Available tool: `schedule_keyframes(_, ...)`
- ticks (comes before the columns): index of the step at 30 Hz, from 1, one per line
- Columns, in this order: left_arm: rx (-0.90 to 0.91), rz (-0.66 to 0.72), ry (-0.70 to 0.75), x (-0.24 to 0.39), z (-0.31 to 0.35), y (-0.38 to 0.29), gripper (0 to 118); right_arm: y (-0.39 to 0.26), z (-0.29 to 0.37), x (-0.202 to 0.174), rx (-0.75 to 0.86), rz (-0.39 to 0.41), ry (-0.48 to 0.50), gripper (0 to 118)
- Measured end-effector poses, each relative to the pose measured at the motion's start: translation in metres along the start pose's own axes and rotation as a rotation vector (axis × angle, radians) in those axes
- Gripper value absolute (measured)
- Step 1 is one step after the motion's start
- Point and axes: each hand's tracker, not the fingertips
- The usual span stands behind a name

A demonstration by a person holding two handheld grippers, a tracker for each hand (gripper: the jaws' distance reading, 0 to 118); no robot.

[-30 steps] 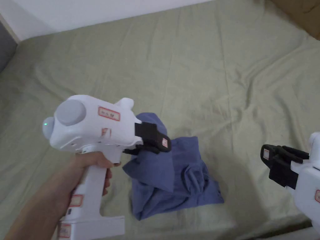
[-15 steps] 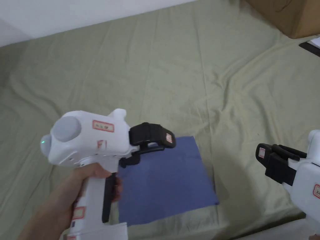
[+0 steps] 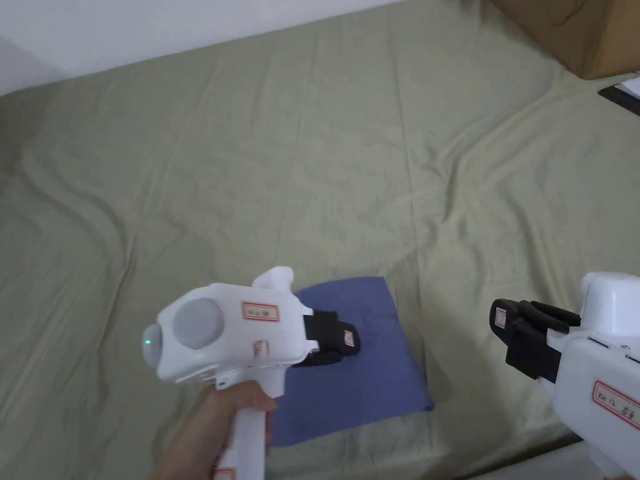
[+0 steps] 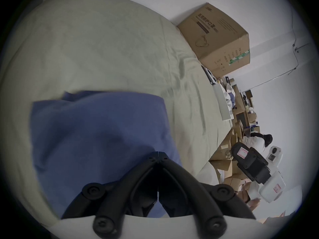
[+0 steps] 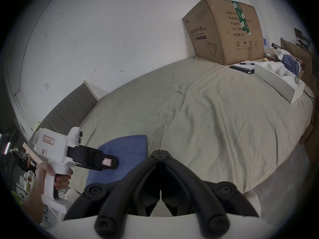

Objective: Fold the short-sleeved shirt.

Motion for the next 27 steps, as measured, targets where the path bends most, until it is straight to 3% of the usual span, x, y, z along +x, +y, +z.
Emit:
schedule_keyframes(5,-0.063,-0.06,0.012,0.024,-0.036,-0.005,0,-0.001,0.004,0.002,-0.006,0.021,-0.022,0)
schedule_keyframes(9,-0.069,-0.075,-0.107,0.039,-0.035,-0.009,0,-0.001,0.004,-0.003,-0.009,0.032,-0.019,0)
schedule_keyframes(11,-0.026,-0.129,-0.107,0.041,-0.018,-0.011,0,0.0,-0.001,-0.014,-0.022,0.056,-0.005,0)
schedule_keyframes(15,0.08,-0.088,-0.119,0.008,0.043,-0.013,0,-0.005,-0.023,-0.055,-0.036,0.221,0.028,0)
schedule_keyframes(18,0.125,0.015,-0.123,-0.037,0.091,-0.019,1,-0.014,-0.047,-0.087,-0.072,0.195,0.133,0)
schedule_keyframes(19,0.128,0.048,-0.124,-0.055,0.11,-0.022,14,-0.021,-0.059,-0.099,-0.071,0.215,0.112,0)
schedule_keyframes(20,0.132,0.072,-0.127,-0.068,0.121,-0.024,36,-0.027,-0.069,-0.109,-0.071,0.266,0.096,0)
schedule_keyframes(21,0.155,0.111,-0.125,-0.082,0.132,-0.029,65,-0.036,-0.082,-0.118,-0.076,0.319,0.08,0)
schedule_keyframes(22,0.161,0.127,-0.108,-0.092,0.139,-0.032,102,-0.043,-0.091,-0.124,-0.085,0.332,0.052,0)
schedule_keyframes(23,0.164,0.138,-0.094,-0.098,0.144,-0.033,117,-0.05,-0.099,-0.126,-0.084,0.314,0.049,0)
schedule_keyframes(25,0.217,0.177,-0.125,-0.116,0.153,-0.036,118,-0.061,-0.113,-0.127,-0.172,0.258,0.041,0)
schedule_keyframes(27,0.213,0.275,-0.257,-0.146,0.146,-0.031,118,-0.074,-0.117,-0.123,-0.142,0.288,0.013,0)
